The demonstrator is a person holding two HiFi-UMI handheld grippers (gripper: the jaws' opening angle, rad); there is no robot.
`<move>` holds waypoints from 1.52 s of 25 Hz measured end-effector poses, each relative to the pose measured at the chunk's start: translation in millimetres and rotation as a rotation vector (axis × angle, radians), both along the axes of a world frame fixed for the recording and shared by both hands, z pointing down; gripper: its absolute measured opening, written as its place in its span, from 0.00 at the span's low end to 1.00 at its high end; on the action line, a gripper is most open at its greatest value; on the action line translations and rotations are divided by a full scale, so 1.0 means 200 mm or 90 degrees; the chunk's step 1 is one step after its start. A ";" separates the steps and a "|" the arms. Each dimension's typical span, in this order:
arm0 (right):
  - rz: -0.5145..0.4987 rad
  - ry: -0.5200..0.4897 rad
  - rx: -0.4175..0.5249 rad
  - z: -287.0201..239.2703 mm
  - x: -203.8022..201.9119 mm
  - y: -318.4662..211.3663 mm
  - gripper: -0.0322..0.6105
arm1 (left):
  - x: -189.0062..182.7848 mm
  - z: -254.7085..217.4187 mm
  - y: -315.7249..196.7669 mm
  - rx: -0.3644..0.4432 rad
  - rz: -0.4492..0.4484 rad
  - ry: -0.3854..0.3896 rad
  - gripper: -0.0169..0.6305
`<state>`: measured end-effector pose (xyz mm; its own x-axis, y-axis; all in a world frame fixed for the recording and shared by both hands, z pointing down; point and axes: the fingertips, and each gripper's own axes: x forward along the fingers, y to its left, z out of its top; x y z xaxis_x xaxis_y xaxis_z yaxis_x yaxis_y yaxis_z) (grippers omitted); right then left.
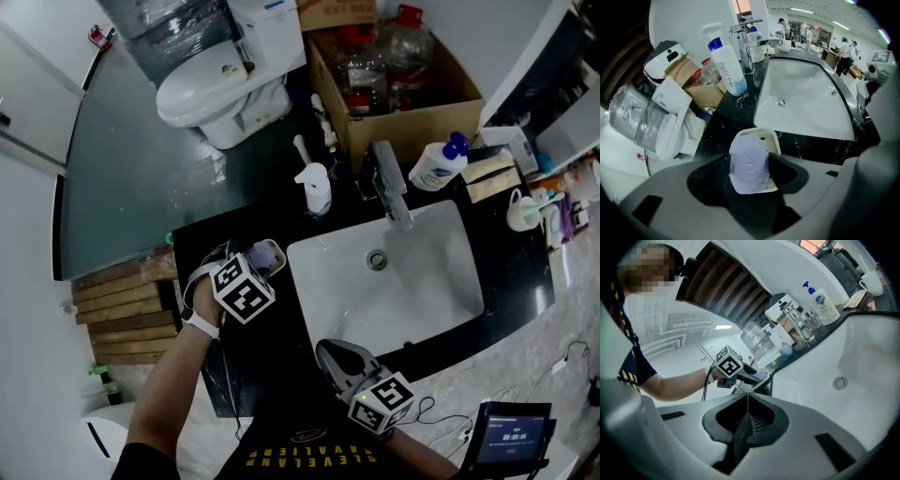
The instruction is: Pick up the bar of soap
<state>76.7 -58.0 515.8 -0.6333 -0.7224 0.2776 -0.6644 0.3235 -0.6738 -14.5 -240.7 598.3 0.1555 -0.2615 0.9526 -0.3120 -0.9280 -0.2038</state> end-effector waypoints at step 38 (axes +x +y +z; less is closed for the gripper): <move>-0.030 0.059 0.065 -0.22 -0.13 0.08 0.08 | -0.09 -0.68 0.47 -0.041 -0.252 0.600 0.44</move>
